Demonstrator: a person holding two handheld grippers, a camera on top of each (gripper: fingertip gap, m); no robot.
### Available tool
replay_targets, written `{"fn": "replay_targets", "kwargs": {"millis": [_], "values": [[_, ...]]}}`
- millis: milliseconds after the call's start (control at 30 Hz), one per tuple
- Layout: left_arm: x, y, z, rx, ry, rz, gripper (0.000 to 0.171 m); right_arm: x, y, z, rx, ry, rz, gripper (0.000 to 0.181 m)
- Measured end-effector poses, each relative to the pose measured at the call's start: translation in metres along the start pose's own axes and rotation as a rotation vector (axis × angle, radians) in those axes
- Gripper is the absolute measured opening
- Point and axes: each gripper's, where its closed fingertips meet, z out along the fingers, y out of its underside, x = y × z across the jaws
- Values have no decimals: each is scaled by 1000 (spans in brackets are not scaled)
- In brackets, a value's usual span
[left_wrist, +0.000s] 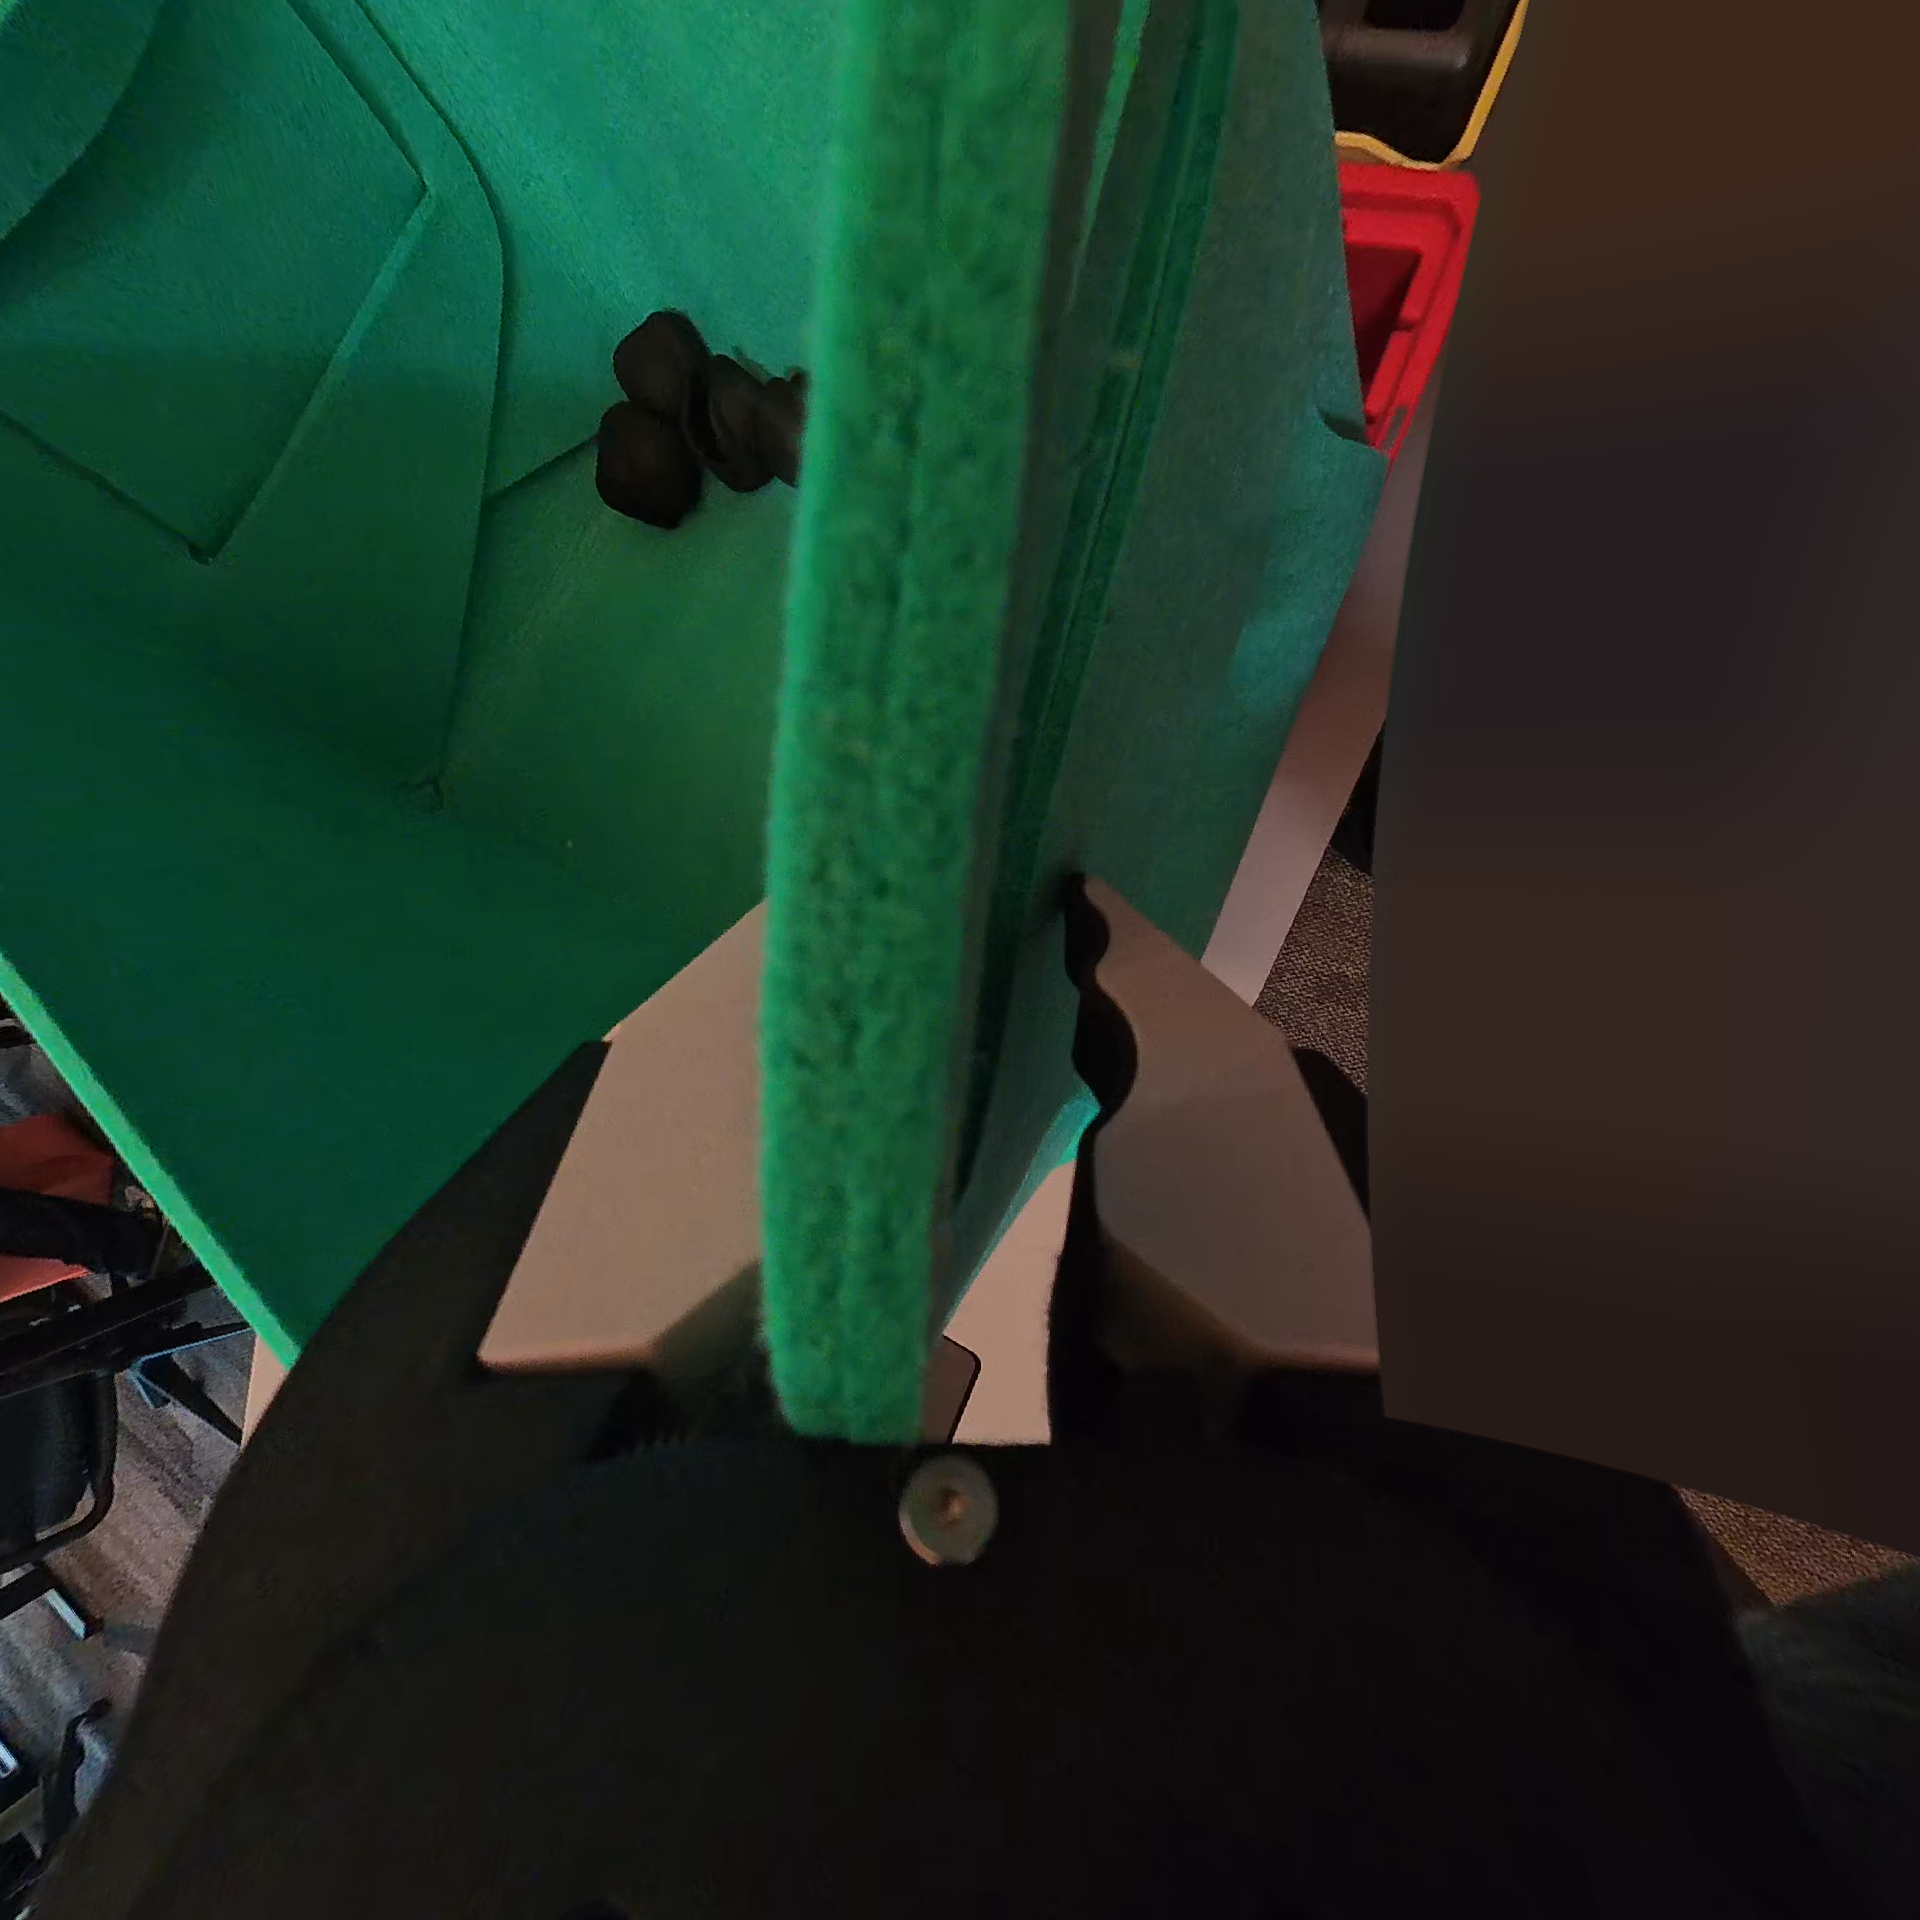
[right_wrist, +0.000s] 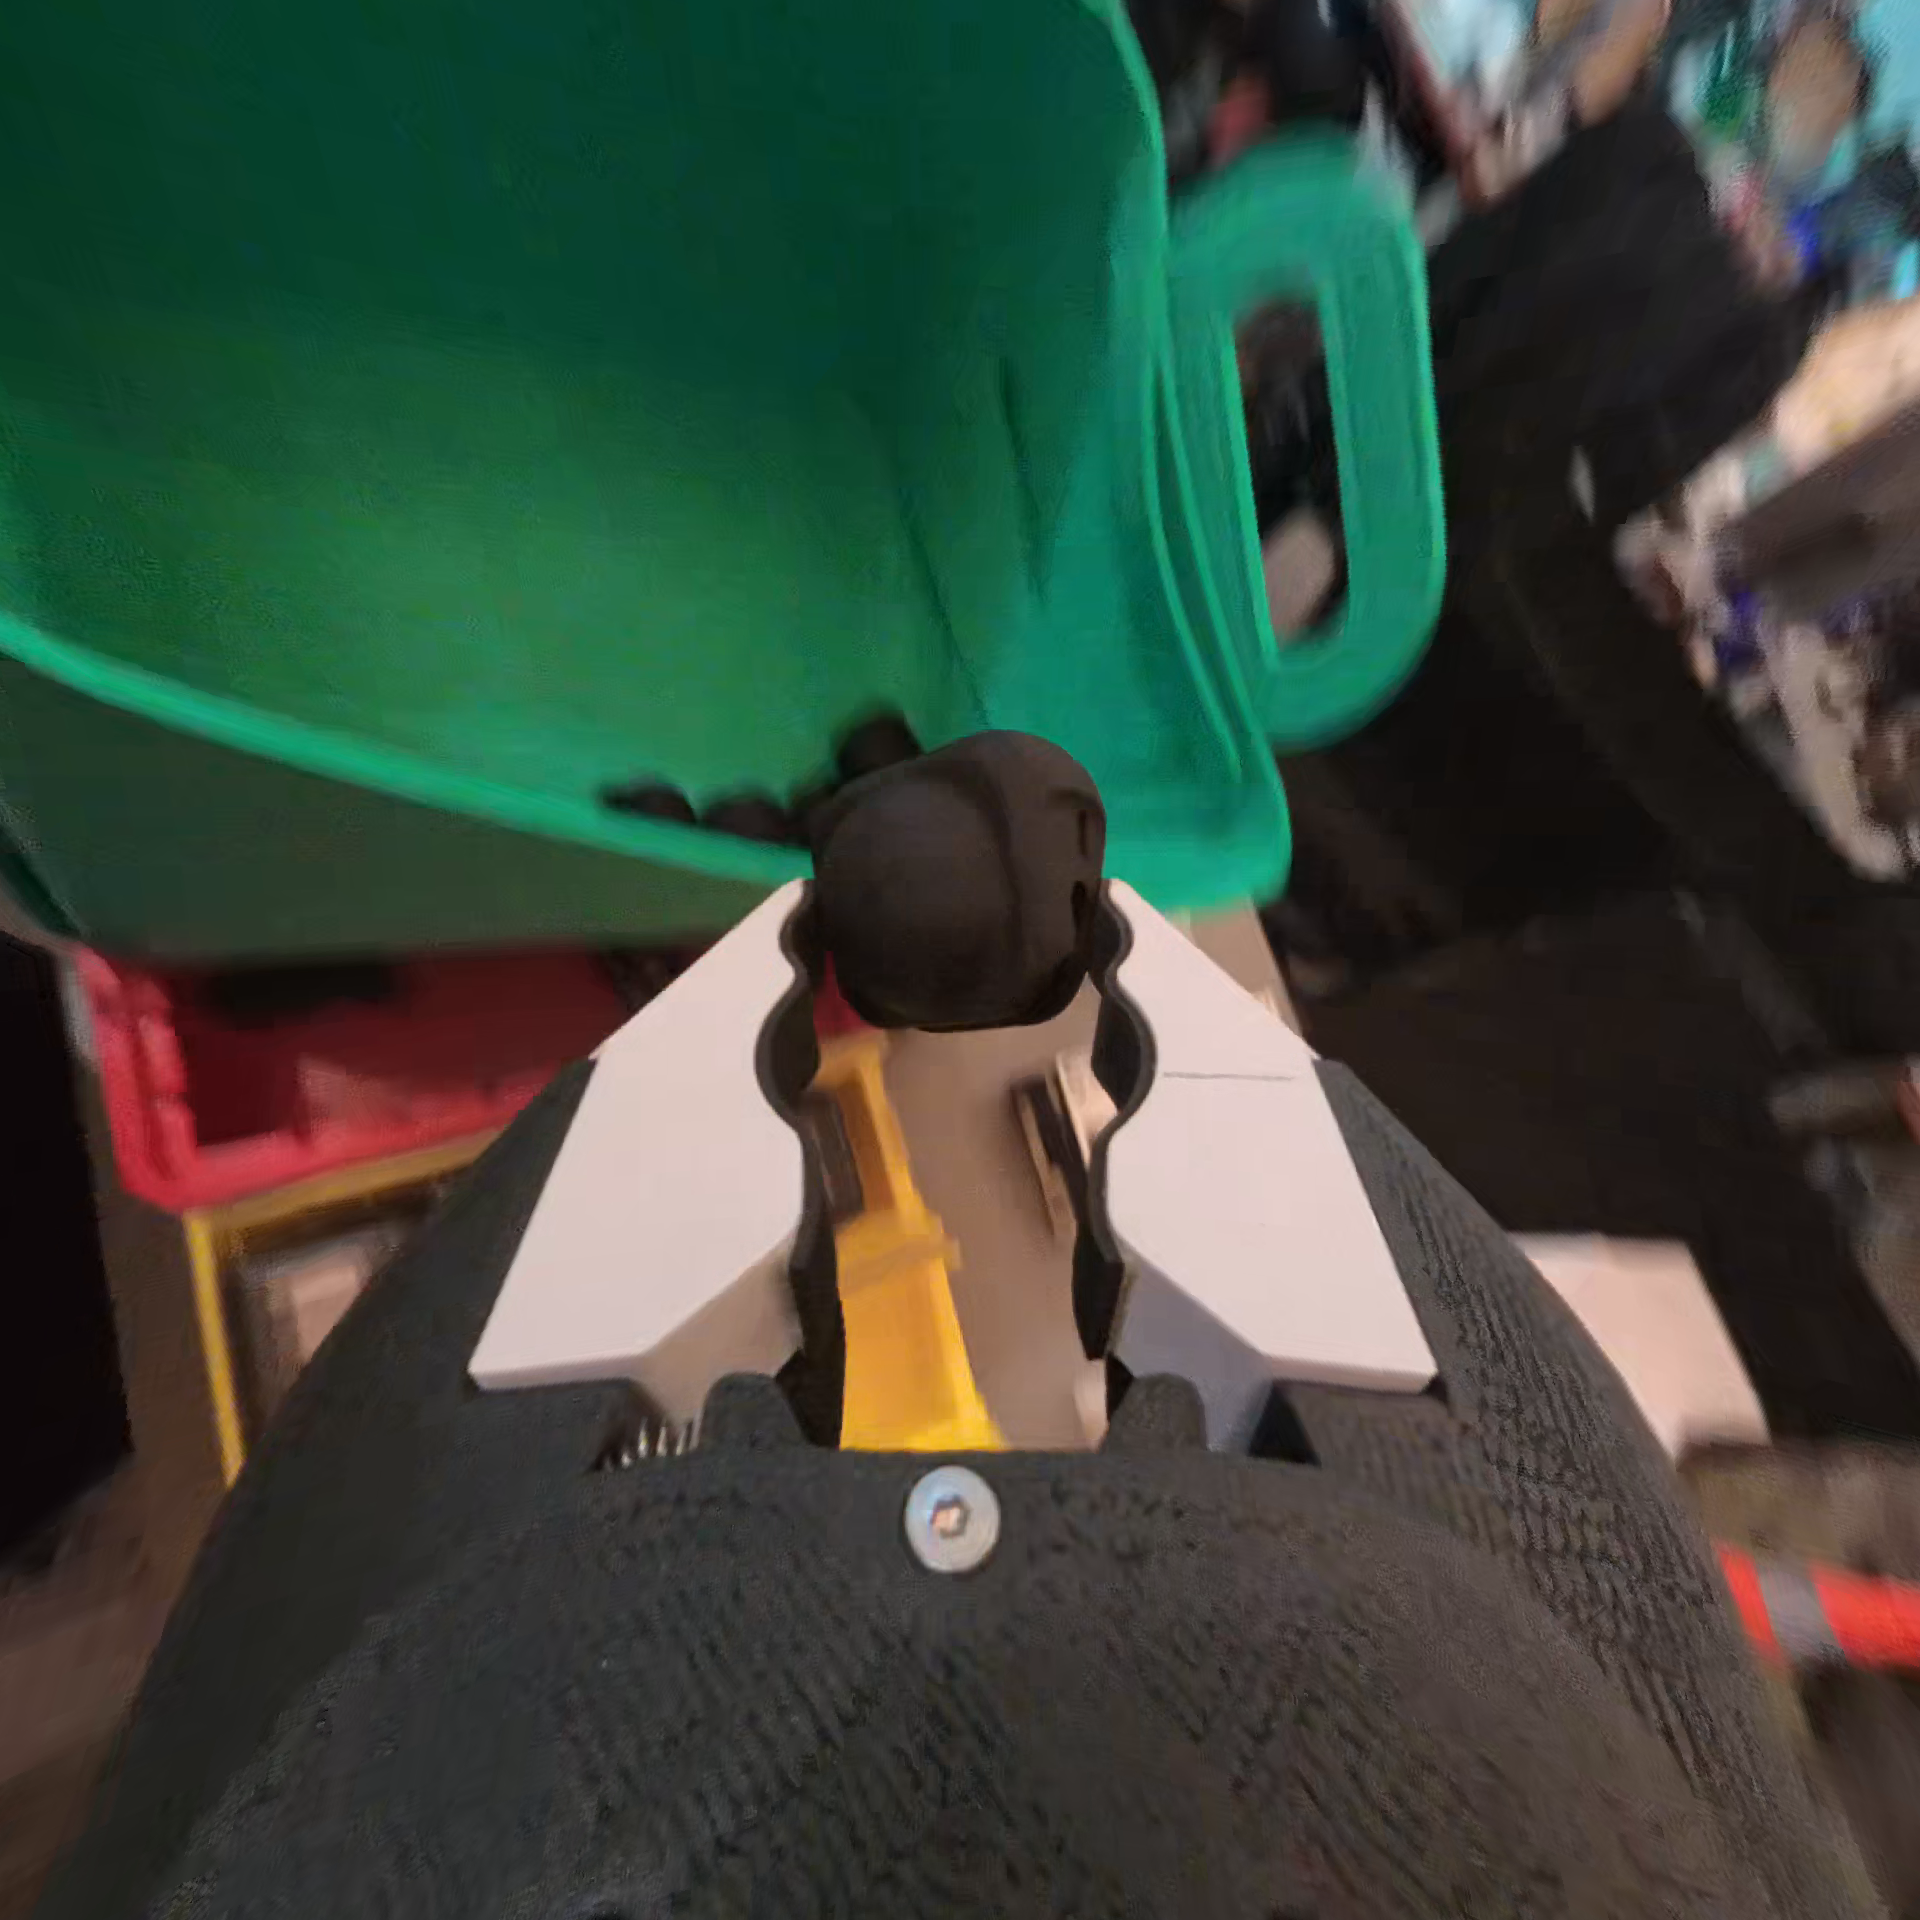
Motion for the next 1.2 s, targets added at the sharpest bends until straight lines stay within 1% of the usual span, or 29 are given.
{"fn": "replay_targets", "kwargs": {"millis": [67,133,167,233,267,367,433,467,500,567,633,700,767,833,867,933,1000,1067,1200], "values": [[0,0,0,0,-1,-3,43,-22,-55,4,156,-78,-49,52],[1,0,-1,0,0,-3,43,-52,-90,14,256,-212,-109,55],[1,0,-1,-1,1,-4,43,-67,-101,19,292,-275,-132,63],[2,-1,-1,-1,-2,-5,43,-83,-108,28,299,-331,-146,86],[2,-2,0,1,-4,-6,43,-86,-108,30,291,-331,-149,90],[3,-3,3,6,-9,-8,43,-78,-96,23,297,-256,-148,91],[4,0,1,7,-4,-12,42,-66,-74,13,264,-199,-101,90],[3,1,1,8,-3,-14,42,-60,-57,9,227,-177,-67,89],[3,1,1,8,-2,-13,42,-56,-37,4,178,-168,-35,83],[4,0,2,8,-3,-12,43,-52,11,-1,61,-159,37,71],[4,0,2,8,-4,-9,42,-58,71,0,-119,-180,130,69],[4,0,2,7,0,-7,42,-83,135,2,-330,-275,231,69],[4,-1,2,8,2,-4,42,-121,192,3,-518,-419,321,65],[4,-1,2,10,3,-2,43,-159,239,1,-680,-554,384,63],[4,-1,2,11,3,-1,42,-175,256,1,-736,-608,402,62],[5,-1,2,13,3,-1,42,-199,277,2,-781,-669,410,61],[5,0,1,14,3,-1,42,-212,285,7,-782,-692,416,60],[7,0,0,13,3,-1,42,-218,290,10,-799,-681,414,56],[8,-1,-1,11,3,-1,42,-224,297,20,-815,-663,291,53]]}}
